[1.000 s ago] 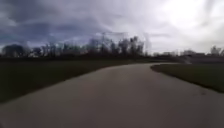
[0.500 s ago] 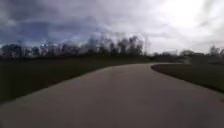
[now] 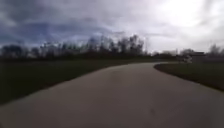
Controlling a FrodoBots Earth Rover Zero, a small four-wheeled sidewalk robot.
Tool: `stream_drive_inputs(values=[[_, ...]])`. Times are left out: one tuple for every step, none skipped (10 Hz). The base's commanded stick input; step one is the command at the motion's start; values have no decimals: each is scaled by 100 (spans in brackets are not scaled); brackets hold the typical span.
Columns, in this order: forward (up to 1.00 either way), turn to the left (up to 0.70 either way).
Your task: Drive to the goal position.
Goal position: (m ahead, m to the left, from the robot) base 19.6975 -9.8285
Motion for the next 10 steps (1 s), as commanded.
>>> stream_drive_inputs(values=[[100, -14], [100, -5], [100, 0], [100, 0], [100, -3], [100, -12], [100, -20], [100, -22], [100, 0], [100, 0]])
